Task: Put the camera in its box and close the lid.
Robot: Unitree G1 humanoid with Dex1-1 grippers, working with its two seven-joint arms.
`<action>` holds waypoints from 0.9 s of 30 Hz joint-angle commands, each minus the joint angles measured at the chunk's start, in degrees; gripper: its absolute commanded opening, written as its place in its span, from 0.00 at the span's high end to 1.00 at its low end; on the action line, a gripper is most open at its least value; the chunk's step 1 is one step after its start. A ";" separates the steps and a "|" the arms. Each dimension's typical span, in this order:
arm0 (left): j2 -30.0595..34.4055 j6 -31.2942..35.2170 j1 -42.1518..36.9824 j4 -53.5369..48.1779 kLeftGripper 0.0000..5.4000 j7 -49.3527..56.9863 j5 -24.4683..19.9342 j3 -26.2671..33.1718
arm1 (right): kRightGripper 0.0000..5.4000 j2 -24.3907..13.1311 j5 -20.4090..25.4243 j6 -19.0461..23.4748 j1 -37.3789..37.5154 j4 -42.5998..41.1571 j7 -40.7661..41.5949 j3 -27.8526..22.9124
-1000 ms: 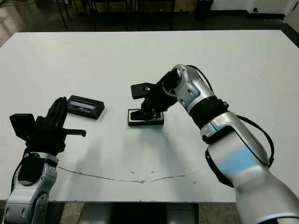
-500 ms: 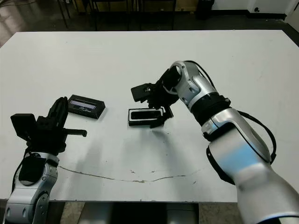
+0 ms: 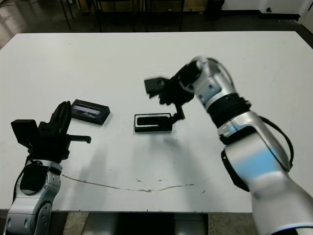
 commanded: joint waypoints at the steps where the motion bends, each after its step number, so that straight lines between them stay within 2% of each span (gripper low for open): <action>1: -0.22 -0.17 1.12 0.84 1.00 0.52 0.53 0.13 | 0.01 -3.04 6.81 11.45 8.36 -11.83 -6.63 -8.96; 2: -0.19 -0.41 1.15 0.82 1.00 0.60 0.63 0.20 | 0.01 -3.33 8.28 14.90 12.74 -18.36 -11.19 -12.29; 6: 0.04 -0.39 1.37 0.11 1.00 0.61 0.35 0.69 | 0.08 -1.70 9.93 18.55 29.38 -37.71 -27.87 -21.02; 8: 0.57 -0.14 1.40 -0.65 1.00 0.35 0.34 0.97 | 0.16 -0.08 9.83 16.82 37.31 -44.18 -34.69 -23.47; 13: 1.37 1.30 0.57 -2.27 1.00 -0.24 -0.24 1.82 | 0.38 5.18 11.11 11.53 50.14 -52.20 -47.10 -26.25; 19: 2.50 2.86 -0.87 -3.47 1.00 -0.90 0.17 2.00 | 0.62 11.52 9.88 7.89 56.28 -57.72 -60.68 -25.47; 21: 3.05 3.64 -1.28 -4.15 1.00 -1.37 -0.04 2.23 | 0.71 13.31 9.53 8.05 56.75 -58.53 -64.38 -25.00; 27: 8.08 7.97 -3.48 -7.99 1.00 -4.34 0.09 4.15 | 0.96 13.73 7.71 7.55 56.61 -57.88 -68.93 -22.80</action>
